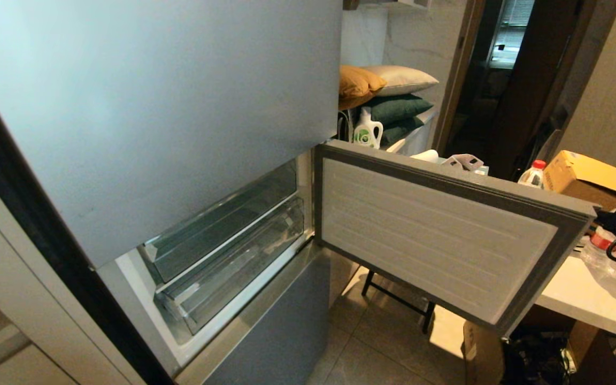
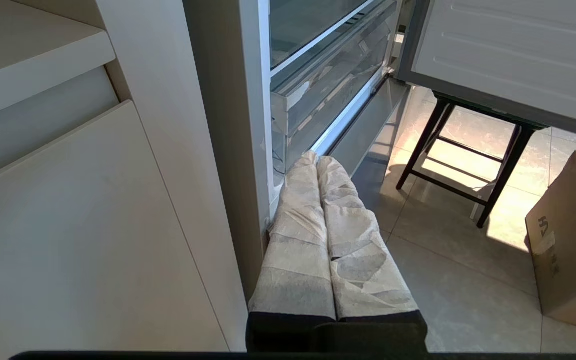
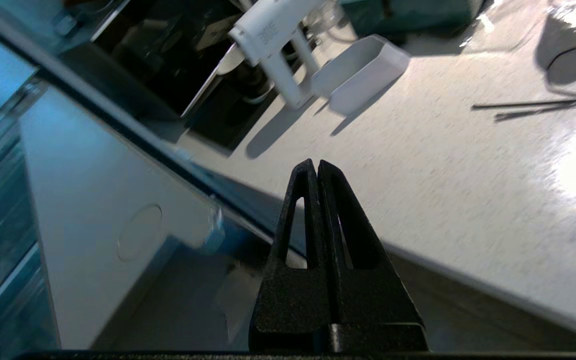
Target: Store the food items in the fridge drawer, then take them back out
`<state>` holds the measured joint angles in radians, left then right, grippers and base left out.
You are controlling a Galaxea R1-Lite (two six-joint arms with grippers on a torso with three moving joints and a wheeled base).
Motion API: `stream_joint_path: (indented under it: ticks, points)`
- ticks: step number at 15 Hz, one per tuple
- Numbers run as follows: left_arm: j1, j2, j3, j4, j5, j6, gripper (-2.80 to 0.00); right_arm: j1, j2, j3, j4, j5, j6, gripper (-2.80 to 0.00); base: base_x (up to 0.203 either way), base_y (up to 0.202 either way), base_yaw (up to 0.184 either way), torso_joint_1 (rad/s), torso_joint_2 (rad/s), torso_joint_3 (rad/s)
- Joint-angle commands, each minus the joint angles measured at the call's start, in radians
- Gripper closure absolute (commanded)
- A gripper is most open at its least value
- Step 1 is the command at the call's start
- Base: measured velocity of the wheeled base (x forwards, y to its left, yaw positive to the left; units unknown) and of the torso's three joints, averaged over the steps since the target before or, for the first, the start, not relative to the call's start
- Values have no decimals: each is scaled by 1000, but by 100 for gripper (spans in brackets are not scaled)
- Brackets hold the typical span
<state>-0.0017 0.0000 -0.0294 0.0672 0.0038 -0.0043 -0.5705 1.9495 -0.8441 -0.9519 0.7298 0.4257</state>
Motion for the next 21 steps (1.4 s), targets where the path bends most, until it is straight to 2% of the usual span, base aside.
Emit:
stream_joint_path:
  ticks: [1,5,10,12,14,16,17,19,21]
  points:
    - [0,0,0,0,1,0,0,10,-81,70,-5,13,2,0,0,0,0,0,0,0]
    - [0,0,0,0,1,0,0,41,-254,254,-5,33,-1,0,0,0,0,0,0,0]
    - [0,0,0,0,1,0,0,81,-566,506,-6,74,-12,0,0,0,0,0,0,0]
    - [0,0,0,0,1,0,0,125,-717,601,-6,96,-12,0,0,0,0,0,0,0]
    - [0,0,0,0,1,0,0,236,-815,669,-3,99,-8,0,0,0,0,0,0,0]
    - [0,0,-1,0,1,0,0,324,-787,685,-3,31,-3,0,0,0,0,0,0,0]
    - [0,0,0,0,1,0,0,343,-757,683,-3,-42,-1,0,0,0,0,0,0,0]
    - [0,0,-1,0,1,0,0,349,-727,681,-7,-124,0,0,0,0,0,0,0,0]
    - [0,0,0,0,1,0,0,354,-669,680,-8,-128,2,0,0,0,0,0,0,0]
